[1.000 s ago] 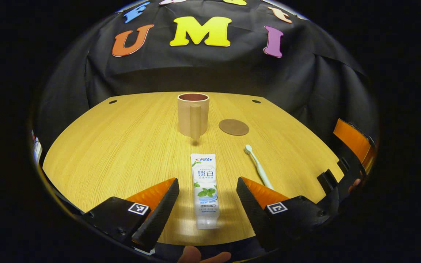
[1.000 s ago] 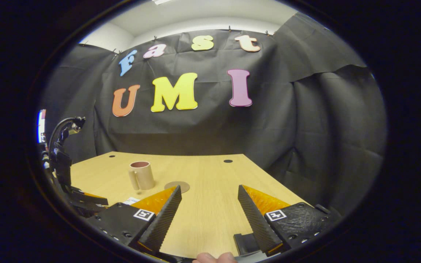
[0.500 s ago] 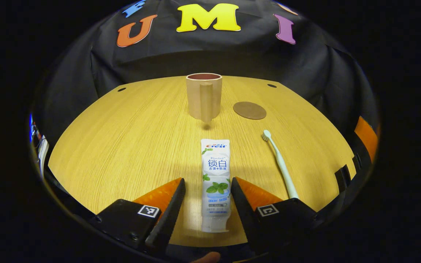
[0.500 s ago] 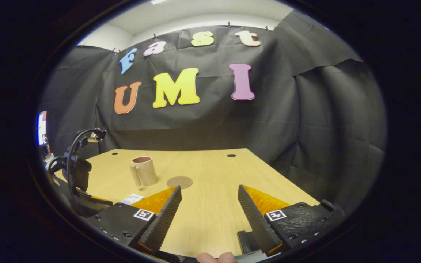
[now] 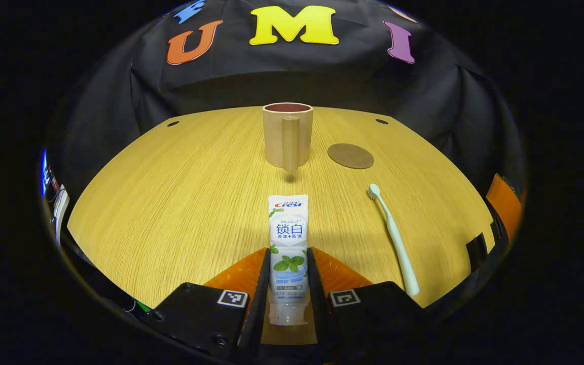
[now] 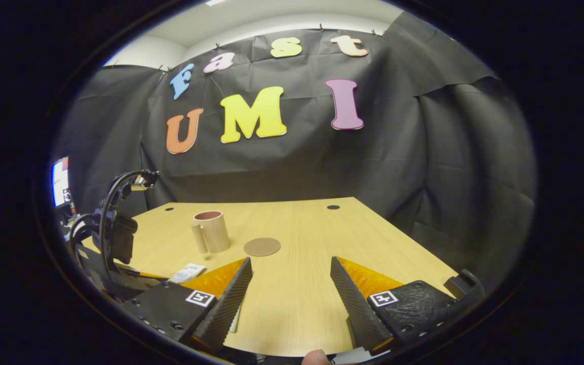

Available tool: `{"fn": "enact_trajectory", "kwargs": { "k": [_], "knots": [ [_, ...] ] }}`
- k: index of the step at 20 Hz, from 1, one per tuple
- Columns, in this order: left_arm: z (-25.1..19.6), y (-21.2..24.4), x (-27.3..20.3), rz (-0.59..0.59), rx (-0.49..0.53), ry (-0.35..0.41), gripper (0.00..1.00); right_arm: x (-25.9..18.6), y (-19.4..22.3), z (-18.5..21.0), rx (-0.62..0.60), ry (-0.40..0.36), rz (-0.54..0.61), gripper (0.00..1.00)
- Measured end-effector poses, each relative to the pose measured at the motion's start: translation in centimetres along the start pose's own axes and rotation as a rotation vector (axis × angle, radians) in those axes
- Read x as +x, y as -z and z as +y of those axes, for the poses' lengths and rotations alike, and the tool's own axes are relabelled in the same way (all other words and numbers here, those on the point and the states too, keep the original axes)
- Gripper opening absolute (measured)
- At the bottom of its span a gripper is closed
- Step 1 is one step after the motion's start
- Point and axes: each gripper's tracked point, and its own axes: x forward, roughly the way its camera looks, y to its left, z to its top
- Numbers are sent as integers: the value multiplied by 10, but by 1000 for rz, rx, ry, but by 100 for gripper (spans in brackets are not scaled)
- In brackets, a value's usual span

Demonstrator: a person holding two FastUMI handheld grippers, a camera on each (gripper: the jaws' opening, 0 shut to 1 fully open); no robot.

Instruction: Put the toothbrush and toothpaste on the desktop into the cup, then pick up the cup and place it on the coaster on the desktop.

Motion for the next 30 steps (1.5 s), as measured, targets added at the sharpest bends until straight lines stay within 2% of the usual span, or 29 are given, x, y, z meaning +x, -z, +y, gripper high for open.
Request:
{"fn": "enact_trajectory", "kwargs": {
  "k": [1,2,3,6,7,8,11,12,13,14,15,17,18,19,20,22,24,27,28,29,30],
  "knots": [
    [0,0,0,1,-3,3,43,1,1,3,-3,-4,7,95],
    [-2,0,-3,1,-4,13,48,3,3,6,-8,-6,16,95],
    [-2,-3,-5,-5,-4,22,42,5,6,10,-12,-11,26,94],
    [4,-18,-15,-60,-8,24,42,11,16,23,-15,-34,63,94],
    [8,-24,-20,-77,-15,25,46,14,19,27,-13,-40,77,93],
    [12,-33,-24,-97,-23,24,42,16,22,31,-10,-43,96,94],
    [28,-57,-36,-166,-34,-1,42,29,37,50,-1,-67,168,95],
    [35,-68,-41,-187,-40,-4,42,34,42,55,-3,-69,196,92],
    [39,-72,-52,-206,-46,-7,46,41,46,62,-12,-68,218,95],
    [42,-76,-56,-225,-52,-11,42,48,50,69,-30,-65,237,92],
    [46,-80,-60,-243,-57,-15,42,56,56,74,-55,-58,258,96],
    [53,-72,-72,-276,-54,-36,41,70,69,80,-89,-47,302,95],
    [58,-74,-72,-284,-47,-50,46,77,75,82,-97,-39,320,96],
    [63,-74,-70,-289,-45,-57,41,83,81,81,-102,-26,344,96],
    [65,-75,-71,-293,-47,-57,41,89,88,83,-98,-26,367,95],
    [68,-77,-72,-304,-54,-60,42,93,100,85,-79,-22,403,87],
    [69,-78,-73,-307,-50,-57,42,97,99,88,-51,-21,405,72],
    [67,-79,-71,-308,-40,-51,42,101,97,86,-55,-13,402,28],
    [66,-80,-71,-310,-36,-48,42,103,96,83,-47,-7,401,23],
    [64,-81,-71,-314,-34,-43,42,104,95,83,-40,-19,405,4],
    [61,-84,-69,-320,-38,-28,42,104,99,85,-33,-37,408,4]
  ]
}}
